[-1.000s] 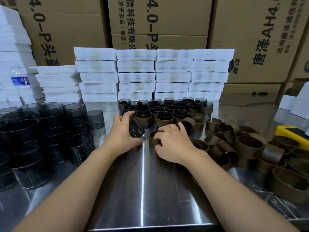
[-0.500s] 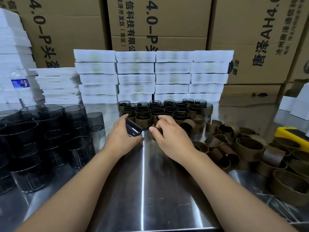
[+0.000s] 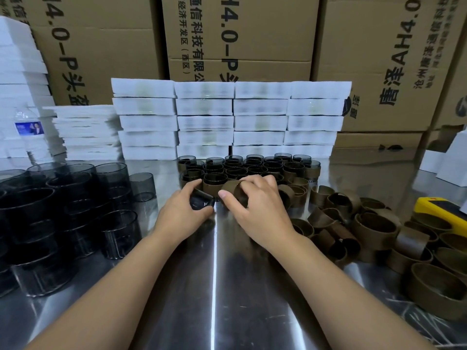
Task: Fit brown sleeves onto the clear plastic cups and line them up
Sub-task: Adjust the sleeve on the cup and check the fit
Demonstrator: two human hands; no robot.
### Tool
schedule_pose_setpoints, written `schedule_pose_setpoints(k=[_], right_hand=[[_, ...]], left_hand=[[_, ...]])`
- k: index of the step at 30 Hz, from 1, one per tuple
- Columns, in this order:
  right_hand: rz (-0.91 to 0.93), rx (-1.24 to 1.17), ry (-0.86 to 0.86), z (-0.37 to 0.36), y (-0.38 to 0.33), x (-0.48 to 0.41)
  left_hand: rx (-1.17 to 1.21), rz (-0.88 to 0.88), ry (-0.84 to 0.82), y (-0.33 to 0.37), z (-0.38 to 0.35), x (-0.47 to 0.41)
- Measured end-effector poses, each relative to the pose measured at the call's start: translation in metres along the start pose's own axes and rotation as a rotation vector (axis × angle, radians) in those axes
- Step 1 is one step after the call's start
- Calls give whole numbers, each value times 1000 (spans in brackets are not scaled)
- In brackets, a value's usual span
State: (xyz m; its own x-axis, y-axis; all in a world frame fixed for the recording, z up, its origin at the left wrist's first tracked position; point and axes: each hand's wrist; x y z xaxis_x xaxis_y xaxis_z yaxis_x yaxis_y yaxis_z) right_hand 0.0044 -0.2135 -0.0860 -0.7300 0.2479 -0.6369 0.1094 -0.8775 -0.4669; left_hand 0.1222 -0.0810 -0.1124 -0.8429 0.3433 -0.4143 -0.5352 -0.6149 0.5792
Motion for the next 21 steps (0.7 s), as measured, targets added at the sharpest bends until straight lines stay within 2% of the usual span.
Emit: schedule_pose_setpoints(k=[9, 16, 21], right_hand=[[31, 112, -37, 2, -4, 1], [5, 36, -3, 2, -6, 2], [-45, -14, -72, 1, -7, 3]], left_hand=[[-25, -15, -24, 5, 4, 2], [26, -17, -41, 9, 3, 5], [287, 58, 53, 11, 1, 5]])
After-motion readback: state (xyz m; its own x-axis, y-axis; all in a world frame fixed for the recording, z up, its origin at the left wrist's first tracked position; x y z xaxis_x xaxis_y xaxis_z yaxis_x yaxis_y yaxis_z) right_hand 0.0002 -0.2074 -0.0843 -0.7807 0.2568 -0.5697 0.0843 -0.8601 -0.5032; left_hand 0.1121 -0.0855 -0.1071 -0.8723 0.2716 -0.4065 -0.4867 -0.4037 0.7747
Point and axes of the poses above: each hand's wrist, its own x-axis away from the middle knuckle, its own z-axis out of the back of the hand, y = z × x, and after that the axes turned 5 degrees about -x, right-handed
